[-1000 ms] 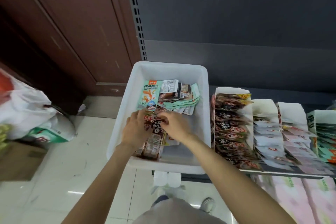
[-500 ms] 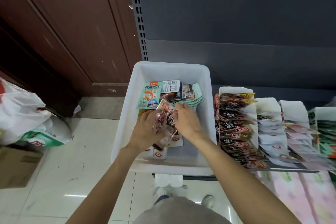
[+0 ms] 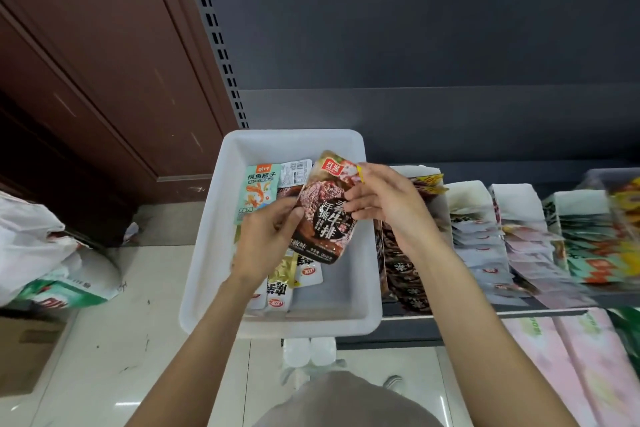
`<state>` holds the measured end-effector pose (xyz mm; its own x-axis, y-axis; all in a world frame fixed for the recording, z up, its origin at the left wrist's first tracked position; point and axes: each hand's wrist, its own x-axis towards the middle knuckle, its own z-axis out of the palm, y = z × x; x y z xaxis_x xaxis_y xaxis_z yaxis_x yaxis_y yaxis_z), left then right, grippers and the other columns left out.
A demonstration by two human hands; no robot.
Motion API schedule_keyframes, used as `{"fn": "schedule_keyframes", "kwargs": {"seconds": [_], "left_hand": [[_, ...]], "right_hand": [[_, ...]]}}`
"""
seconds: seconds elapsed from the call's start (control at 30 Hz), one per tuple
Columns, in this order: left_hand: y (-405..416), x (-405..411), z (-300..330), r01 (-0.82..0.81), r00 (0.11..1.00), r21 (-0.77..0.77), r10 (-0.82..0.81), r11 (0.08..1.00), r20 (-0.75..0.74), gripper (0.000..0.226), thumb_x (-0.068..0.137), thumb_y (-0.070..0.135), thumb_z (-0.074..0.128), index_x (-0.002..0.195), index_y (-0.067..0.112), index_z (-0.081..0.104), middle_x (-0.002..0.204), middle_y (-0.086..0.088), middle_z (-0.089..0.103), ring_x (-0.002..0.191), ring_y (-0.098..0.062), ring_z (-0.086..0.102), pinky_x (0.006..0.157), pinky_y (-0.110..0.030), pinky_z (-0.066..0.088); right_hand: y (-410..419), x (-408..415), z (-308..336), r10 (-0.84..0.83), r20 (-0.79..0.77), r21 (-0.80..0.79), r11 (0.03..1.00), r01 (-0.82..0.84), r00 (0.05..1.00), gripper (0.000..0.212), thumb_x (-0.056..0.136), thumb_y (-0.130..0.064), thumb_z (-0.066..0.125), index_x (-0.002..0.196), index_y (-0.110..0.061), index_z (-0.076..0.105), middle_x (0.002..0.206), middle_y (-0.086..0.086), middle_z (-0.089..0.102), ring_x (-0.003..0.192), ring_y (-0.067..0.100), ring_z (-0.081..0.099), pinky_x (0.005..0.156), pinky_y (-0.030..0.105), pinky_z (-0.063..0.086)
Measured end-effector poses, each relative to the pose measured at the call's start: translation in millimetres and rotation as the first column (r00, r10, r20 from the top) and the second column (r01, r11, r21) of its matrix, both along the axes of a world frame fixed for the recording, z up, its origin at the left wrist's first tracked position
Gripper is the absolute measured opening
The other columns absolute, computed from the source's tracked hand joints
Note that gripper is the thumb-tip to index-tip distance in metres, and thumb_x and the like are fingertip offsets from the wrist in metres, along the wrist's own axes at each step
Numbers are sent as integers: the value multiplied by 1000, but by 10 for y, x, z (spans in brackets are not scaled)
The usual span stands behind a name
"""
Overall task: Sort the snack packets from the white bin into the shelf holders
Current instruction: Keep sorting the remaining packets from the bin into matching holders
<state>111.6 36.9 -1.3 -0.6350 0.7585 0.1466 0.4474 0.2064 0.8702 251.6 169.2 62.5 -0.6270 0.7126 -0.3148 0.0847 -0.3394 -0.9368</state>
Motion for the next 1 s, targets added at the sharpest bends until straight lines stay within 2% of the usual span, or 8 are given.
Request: {"fn": "schedule_keyframes", "kwargs": {"seconds": [0.13,0.23,0.33,0.5,0.63,0.8,0.9,1.0], "left_hand": [[79,106,73,40,997,-12,-39,999,71,26,91,10,59,86,36,61,71,36,64,77,11,63,73,-15,53],[199,167,185,60,997,2,-60,998,-45,10,92,22,60,94,26,68,79,26,67,82,1,66,74,-18,53],[484,239,435,97,964,104,-67,990,-257,23,90,28,55,102,16,71,91,17,66,84,-1,64,75,-19,51],[1124,365,559,170,939,112,-127,979,-320,23,90,28,55,103,18,71,94,9,72,85,-6,64,78,-25,50],[1386,538,324,238,953,-12,-236,971,-190,18,92,26,58,102,16,70,90,1,72,84,-13,68,80,-29,54],[1479,543,200,272,947,-202,-299,941,-116,16,94,21,56,97,9,67,95,-9,72,89,-20,68,80,-29,52],[1426,477,186,228,883,-306,-329,924,-334,17,93,17,55,95,5,68,98,-10,70,93,-27,62,77,-29,45],[1326,472,210,223,857,-90,-239,971,-457,25,87,11,61,111,14,67,102,3,64,94,-13,54,86,-24,40]], "right_hand": [[102,164,-95,-16,198,376,925,-61,980,20,97,-12,49,111,-13,63,61,-1,66,49,9,58,49,21,45],[212,326,-105,-200,250,713,700,-40,947,11,92,-25,57,95,-25,67,64,-8,68,58,5,61,62,24,48],[374,536,43,-353,108,886,458,71,929,13,93,-27,60,97,-21,70,80,-12,67,73,9,58,67,17,43],[793,818,86,-448,42,946,305,108,893,16,95,-24,57,99,-15,69,84,-3,68,76,20,56,66,32,45],[1029,983,29,-523,177,971,233,-60,834,13,94,-23,58,97,-15,68,76,4,66,76,27,56,57,30,38],[1084,932,63,-531,306,952,161,-260,790,12,91,-23,60,96,-17,69,78,5,62,84,28,54,59,31,41],[1066,773,60,-554,303,936,23,-350,775,3,83,-17,70,82,-16,73,78,6,52,78,28,49,63,33,39],[1070,645,-7,-531,366,864,-111,-491,764,10,72,-9,75,67,-17,72,82,6,51,77,29,48,65,35,33]]}}
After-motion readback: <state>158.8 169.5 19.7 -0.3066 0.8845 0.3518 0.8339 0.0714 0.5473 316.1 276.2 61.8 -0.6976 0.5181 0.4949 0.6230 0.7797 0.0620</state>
